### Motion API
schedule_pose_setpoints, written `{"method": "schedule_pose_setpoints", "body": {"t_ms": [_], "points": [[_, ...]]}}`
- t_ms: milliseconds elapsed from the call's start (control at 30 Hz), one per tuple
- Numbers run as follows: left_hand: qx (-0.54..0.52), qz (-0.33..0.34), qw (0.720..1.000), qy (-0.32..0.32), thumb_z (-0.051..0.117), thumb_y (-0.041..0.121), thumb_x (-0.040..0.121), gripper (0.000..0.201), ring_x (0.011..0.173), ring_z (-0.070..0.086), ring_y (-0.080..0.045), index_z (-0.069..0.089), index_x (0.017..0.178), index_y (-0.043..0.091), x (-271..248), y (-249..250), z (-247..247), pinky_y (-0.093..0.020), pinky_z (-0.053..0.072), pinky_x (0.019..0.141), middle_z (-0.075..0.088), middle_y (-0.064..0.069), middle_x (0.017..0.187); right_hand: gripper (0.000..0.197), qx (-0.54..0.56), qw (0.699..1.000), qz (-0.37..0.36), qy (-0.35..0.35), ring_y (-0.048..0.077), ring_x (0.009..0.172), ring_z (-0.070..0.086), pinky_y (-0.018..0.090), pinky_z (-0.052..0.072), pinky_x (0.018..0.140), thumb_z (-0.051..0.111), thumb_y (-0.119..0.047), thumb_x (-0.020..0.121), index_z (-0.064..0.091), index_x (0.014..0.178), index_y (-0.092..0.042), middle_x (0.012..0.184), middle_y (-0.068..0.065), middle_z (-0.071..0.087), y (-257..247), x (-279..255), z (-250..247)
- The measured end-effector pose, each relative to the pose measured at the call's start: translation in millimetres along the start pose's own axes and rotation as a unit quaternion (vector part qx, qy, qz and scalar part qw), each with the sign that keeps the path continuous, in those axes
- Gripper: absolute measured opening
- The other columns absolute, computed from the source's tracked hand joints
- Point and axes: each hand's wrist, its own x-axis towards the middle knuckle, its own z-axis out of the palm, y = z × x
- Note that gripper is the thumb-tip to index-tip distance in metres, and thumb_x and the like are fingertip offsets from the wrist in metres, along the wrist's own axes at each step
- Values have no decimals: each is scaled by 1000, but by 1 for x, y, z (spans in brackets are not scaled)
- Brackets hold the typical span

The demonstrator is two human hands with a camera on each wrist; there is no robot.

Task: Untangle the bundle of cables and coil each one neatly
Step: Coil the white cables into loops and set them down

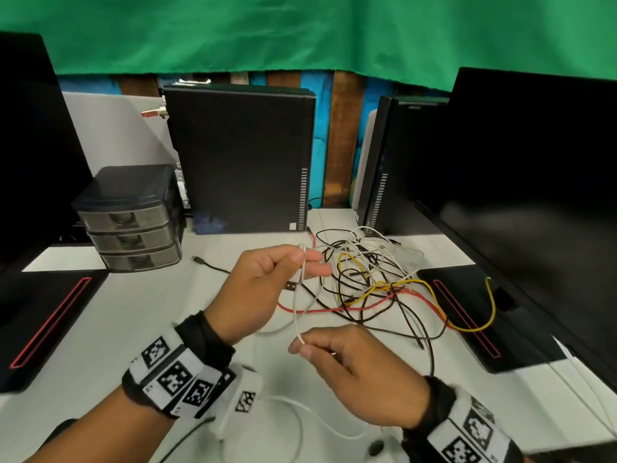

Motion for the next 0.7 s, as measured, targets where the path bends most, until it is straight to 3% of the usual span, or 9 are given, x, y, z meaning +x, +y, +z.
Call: {"method": "schedule_pose_setpoints", "body": {"t_ms": [33, 100, 200, 300, 400, 467, 567, 633, 700], "points": [[54, 10, 998, -3, 45, 31, 101, 35, 109, 68, -10, 75, 102, 15, 1, -2, -5, -32, 48, 100, 77, 3, 103, 24, 2, 1000, -5, -2, 4, 54, 48, 14, 35, 58, 48, -27, 104, 70, 103, -15, 57, -18, 53, -8, -2, -9], [116, 16, 991, -62, 44, 28, 104, 35, 101, 68, -3, 77, 98, 17, -1, -4, -9, -23, 47, 92, 77, 7, 99, 21, 24, 999, -18, 25, 5, 51, 38, 11, 30, 56, 50, -23, 103, 70, 100, -16, 55, -15, 46, -24, -8, -30], [157, -5, 966, -205, 40, 28, 105, 38, 95, 66, -3, 75, 90, 24, -12, 4, -1, -18, 44, 87, 76, 9, 93, 21, 46, 992, -46, 104, 5, 56, 45, 11, 35, 59, 56, -17, 101, 73, 90, -14, 61, -7, 55, -31, -9, -55], [38, -31, 964, -262, 37, 26, 104, 38, 91, 71, -14, 73, 99, 14, -15, 13, 9, -32, 45, 100, 74, 5, 79, 15, 126, 973, -25, 191, 21, 62, 57, 27, 46, 61, 65, -14, 95, 75, 84, -13, 69, 9, 66, -21, -1, -66], [-138, -51, 968, -204, 41, 29, 99, 39, 76, 70, -23, 75, 103, 10, -12, 19, 5, -33, 49, 96, 59, 4, 63, 15, 167, 956, 13, 242, 0, 49, 51, 9, 38, 52, 64, -9, 94, 76, 87, -5, 54, -12, 60, -4, 7, -62], [-218, -51, 963, -151, 48, 32, 94, 36, 78, 70, -24, 78, 101, 13, -12, 25, 4, -28, 52, 91, 57, 0, 64, 18, 139, 964, 15, 225, -4, 51, 51, 7, 37, 56, 61, -7, 96, 77, 88, -6, 53, -19, 57, 1, 10, -49], [-301, -53, 951, -53, 50, 26, 93, 36, 92, 73, -24, 75, 104, 3, -8, 28, 9, -26, 56, 87, 65, -3, 71, 20, 131, 979, 19, 154, -7, 56, 52, 8, 37, 62, 57, -10, 100, 76, 95, -5, 52, -26, 55, 0, 12, -15], [-271, -46, 962, 11, 48, 26, 91, 38, 103, 72, -27, 67, 104, -4, -2, 21, 6, -29, 55, 95, 72, -2, 82, 29, 115, 987, 15, 110, -2, 55, 47, 16, 36, 62, 54, -24, 102, 74, 96, -3, 53, -21, 49, 0, 9, 3], [-139, -17, 988, 65, 46, 28, 97, 35, 111, 69, -23, 68, 92, 1, 4, 10, -2, -35, 48, 105, 77, 2, 100, 28, 78, 995, 10, 59, -1, 55, 49, 15, 35, 62, 51, -25, 103, 72, 102, -6, 55, -24, 51, -3, 4, 8]]}}
